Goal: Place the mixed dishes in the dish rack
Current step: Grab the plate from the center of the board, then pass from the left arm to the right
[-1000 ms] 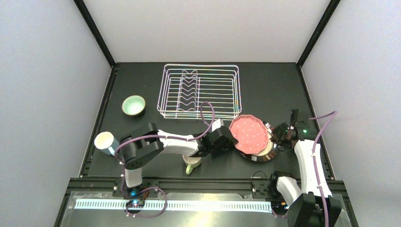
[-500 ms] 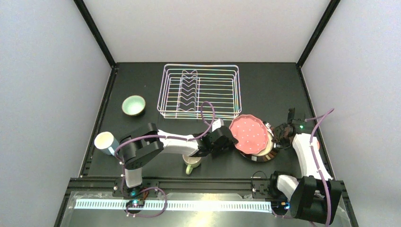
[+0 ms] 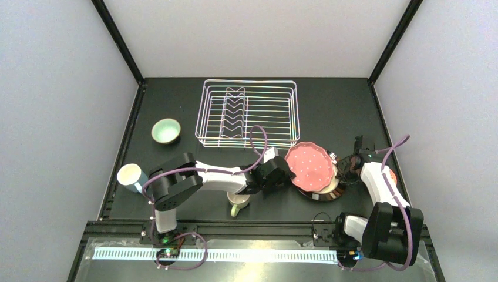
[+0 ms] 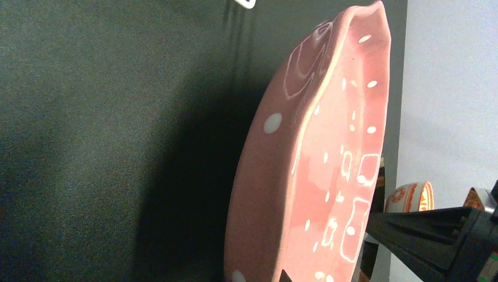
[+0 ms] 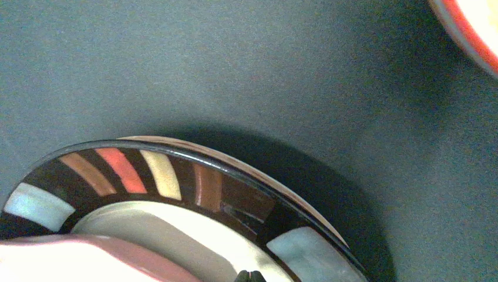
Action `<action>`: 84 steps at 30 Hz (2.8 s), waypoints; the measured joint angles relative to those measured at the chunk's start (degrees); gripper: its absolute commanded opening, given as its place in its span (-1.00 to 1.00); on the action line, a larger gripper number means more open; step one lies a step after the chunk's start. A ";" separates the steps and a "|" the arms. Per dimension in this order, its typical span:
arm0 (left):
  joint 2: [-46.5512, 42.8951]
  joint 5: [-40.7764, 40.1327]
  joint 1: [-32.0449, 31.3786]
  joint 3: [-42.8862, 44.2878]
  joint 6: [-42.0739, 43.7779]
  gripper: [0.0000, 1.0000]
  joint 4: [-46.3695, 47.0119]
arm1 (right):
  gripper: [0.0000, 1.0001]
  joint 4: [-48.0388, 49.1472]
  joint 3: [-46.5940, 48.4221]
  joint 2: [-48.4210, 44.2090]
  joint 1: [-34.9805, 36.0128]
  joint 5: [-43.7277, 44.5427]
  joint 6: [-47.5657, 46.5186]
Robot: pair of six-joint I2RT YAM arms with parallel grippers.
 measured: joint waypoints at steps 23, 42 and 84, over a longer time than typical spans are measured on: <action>-3.08 -1.46 -0.26 0.02 2.82 -0.78 -4.20 | -1.00 9.22 -1.14 4.87 0.04 -1.77 1.49; -5.57 -4.37 -0.35 0.28 4.42 -0.97 -8.33 | -1.00 12.31 -0.37 7.37 0.11 -3.82 0.92; -12.85 -11.52 -4.33 3.10 17.09 -0.98 -19.93 | -1.00 12.39 -0.20 7.45 0.15 -3.89 -1.01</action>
